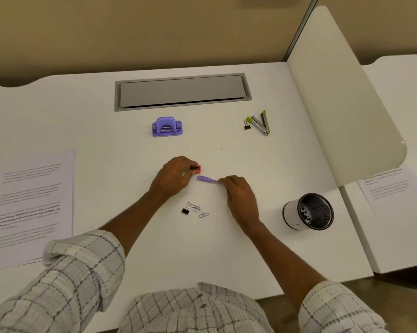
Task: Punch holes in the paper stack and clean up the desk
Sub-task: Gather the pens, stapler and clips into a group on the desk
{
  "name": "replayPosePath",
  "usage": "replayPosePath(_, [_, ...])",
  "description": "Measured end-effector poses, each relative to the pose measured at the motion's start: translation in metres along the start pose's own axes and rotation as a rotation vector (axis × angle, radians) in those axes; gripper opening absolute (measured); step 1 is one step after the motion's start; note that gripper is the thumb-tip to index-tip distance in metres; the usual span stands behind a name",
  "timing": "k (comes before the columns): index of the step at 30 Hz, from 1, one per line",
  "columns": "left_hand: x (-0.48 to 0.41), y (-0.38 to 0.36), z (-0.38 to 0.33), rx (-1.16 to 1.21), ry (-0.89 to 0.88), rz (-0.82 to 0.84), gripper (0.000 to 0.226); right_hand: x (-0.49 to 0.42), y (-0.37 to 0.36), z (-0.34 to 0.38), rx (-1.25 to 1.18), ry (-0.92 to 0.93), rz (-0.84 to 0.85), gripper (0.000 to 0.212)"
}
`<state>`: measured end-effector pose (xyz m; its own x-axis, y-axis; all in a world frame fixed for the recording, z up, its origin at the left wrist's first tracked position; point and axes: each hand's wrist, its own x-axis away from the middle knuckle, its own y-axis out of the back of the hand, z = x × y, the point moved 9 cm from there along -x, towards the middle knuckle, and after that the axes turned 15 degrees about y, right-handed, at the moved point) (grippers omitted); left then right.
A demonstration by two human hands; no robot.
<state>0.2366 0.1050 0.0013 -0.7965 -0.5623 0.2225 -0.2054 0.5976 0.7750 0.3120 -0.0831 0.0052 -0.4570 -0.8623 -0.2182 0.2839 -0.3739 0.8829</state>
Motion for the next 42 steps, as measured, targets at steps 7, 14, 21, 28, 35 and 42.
replayPosePath(7, [-0.019, 0.006, -0.018, 0.068, 0.067, -0.056, 0.030, -0.019, 0.027, -0.036, 0.027, -0.168, -0.146, 0.029])
replayPosePath(14, [-0.101, -0.024, -0.073, 0.091, 0.088, 0.004, 0.030, -0.052, 0.043, -0.131, 0.027, -0.486, -0.269, 0.028])
replayPosePath(21, [-0.129, -0.026, -0.099, 0.052, 0.065, -0.037, 0.032, -0.070, 0.053, -0.141, 0.062, -0.521, -0.273, 0.034])
replayPosePath(28, [-0.143, -0.047, -0.103, 0.069, 0.073, 0.062, 0.040, -0.071, 0.052, -0.157, 0.074, -0.539, -0.307, 0.037])
replayPosePath(35, [-0.118, -0.046, -0.068, 0.076, 0.068, 0.107, 0.045, -0.064, 0.046, -0.114, 0.107, -0.312, -0.292, 0.028])
replayPosePath(42, [-0.014, -0.027, -0.022, -0.050, -0.212, 0.206, 0.043, -0.009, 0.001, -0.008, -0.013, 0.075, -0.015, 0.032])
